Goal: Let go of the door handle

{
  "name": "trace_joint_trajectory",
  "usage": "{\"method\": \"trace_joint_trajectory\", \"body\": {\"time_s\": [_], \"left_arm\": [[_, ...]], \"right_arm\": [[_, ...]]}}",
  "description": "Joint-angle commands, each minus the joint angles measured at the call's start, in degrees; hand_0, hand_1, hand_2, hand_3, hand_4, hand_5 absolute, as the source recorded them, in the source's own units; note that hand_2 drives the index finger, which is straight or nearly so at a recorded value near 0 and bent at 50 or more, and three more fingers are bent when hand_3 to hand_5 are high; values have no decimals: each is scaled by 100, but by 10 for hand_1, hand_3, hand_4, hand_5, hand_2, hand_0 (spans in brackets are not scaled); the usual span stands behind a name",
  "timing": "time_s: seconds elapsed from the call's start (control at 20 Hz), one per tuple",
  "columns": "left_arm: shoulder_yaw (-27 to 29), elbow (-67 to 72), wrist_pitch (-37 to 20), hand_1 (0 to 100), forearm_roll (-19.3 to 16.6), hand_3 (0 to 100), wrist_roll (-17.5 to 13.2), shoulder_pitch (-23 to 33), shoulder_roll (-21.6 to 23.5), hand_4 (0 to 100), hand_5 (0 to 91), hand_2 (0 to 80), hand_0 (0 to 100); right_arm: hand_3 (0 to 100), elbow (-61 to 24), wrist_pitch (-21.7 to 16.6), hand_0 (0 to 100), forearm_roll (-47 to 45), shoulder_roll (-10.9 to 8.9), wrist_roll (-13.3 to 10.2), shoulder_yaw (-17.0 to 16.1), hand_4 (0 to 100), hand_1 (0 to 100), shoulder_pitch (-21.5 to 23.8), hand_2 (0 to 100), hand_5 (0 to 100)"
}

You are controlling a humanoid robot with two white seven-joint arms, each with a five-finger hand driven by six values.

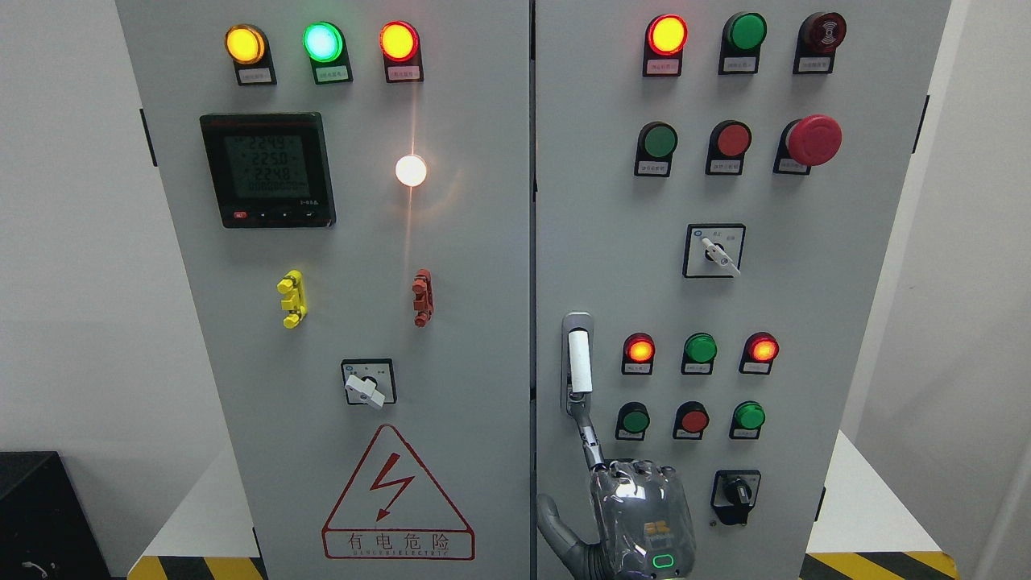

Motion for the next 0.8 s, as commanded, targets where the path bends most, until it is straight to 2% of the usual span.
{"method": "trace_joint_trajectory", "body": {"time_s": [0.0,0.3,0.4,0.55,0.75], "left_arm": [[0,167,1,556,-3,0,-10,-149,0,0,0,0,120],[0,167,1,556,6,0,-2,-149,0,0,0,0,120],[0,167,1,556,-3,0,-2,-149,0,0,0,0,120],[0,167,1,556,-3,0,-2,-149,0,0,0,0,120],[0,167,1,556,-3,0,-2,-149,0,0,0,0,120]], "right_arm": [[1000,-161,-14,376,1,-10,-51,15,1000,243,9,31,1000],[1000,-213,-31,377,-17,-19,-69,15,1000,244,0,45,1000],[994,-266,-49,380,-17,-27,-78,15,997,247,9,110,1000],[914,-441,-162,395,-26,-45,-78,6,955,254,35,193,1000],[847,-714,-303,421,-43,-54,-78,-38,908,274,88,244,1000]]}}
